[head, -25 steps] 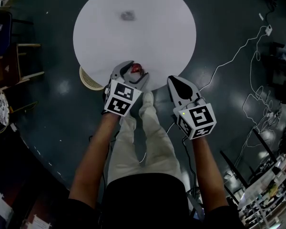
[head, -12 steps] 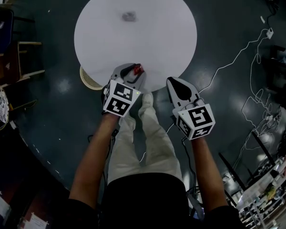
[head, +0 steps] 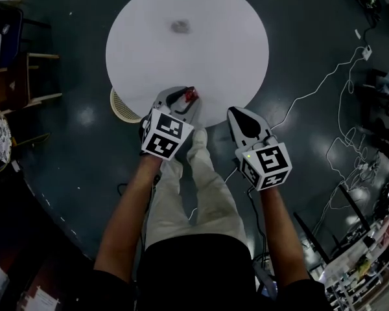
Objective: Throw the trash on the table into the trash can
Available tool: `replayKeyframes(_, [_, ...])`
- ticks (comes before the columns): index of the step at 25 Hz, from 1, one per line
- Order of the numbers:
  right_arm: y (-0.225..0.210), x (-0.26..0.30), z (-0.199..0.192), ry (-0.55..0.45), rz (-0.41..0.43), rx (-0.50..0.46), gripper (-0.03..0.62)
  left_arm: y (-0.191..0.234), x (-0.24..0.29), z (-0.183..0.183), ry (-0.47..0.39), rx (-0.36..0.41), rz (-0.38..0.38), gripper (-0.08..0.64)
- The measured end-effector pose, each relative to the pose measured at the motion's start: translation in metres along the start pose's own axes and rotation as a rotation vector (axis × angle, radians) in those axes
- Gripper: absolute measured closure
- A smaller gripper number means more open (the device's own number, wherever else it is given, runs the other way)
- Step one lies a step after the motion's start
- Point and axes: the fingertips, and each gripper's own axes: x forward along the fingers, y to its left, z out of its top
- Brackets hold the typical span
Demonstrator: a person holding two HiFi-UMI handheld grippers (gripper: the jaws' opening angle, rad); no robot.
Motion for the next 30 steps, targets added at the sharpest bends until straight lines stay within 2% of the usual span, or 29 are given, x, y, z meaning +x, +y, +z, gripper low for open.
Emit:
replayKeyframes(8, [0.010, 0.004, 0.015, -0.007, 0.040, -0.028, 0.577, 0.013, -0.023, 0.012, -0.018, -0.019, 0.043, 0.405])
replayKeyframes(14, [0.024, 0.010, 0.020, 0.000, 0.084, -0.053, 0.577, 0.024, -0.046, 0.013, -0.047, -0.062, 0.093, 0.403])
replayKeyframes(24, [0.058, 0.033, 0.025, 0.014, 0.139, -0.101, 0.577, 0.044, -0.087, -0.017, -0.076, -0.148, 0.151, 0.405])
replayKeyframes(30, [0.084, 0.049, 0.018, 0.020, 0.140, -0.105, 0.577, 0.059, -0.105, -0.038, -0.084, -0.151, 0.161, 0.405])
